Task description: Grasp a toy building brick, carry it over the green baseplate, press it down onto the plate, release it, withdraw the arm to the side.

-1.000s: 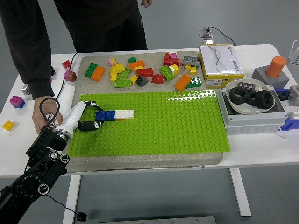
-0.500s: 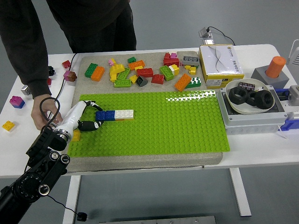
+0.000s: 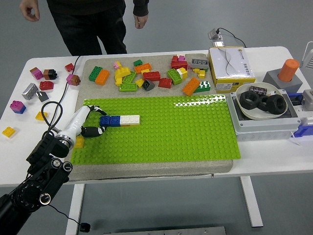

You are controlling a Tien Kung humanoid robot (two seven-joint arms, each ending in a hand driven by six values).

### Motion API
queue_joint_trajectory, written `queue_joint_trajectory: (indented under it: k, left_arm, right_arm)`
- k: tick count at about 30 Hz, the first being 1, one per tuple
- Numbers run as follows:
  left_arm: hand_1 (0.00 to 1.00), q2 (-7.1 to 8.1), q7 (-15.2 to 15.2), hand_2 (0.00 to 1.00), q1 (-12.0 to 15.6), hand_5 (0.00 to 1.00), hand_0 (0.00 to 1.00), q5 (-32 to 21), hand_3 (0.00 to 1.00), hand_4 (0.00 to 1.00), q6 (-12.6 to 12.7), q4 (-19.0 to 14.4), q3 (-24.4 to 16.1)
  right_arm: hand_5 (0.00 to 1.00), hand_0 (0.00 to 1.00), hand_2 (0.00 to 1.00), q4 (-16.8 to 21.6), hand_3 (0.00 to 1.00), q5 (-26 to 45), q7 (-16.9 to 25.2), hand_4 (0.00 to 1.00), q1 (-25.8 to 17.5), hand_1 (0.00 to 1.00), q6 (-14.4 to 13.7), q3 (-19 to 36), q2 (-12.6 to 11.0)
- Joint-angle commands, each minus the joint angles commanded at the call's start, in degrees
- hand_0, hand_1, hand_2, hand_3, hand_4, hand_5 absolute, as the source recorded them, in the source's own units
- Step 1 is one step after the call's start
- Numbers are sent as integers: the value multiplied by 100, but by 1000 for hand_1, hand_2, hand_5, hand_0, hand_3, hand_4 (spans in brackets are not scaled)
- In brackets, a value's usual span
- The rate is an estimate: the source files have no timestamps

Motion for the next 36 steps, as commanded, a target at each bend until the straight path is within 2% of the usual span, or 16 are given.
queue_joint_trajectory:
  k: [17,36]
  left_arm:
    - [926,47,194,907,119,2,975,164,579,503,-53,-313,133]
    - [926,23,133,907,149,2,974,237,579,507,44,-491,60]
  right_arm:
    - [963,632,673,0,711,16,16,773,6,617,-6,8,1]
    - [964,633,672,0,711,-4,14,773,22,618,-15,32,-6]
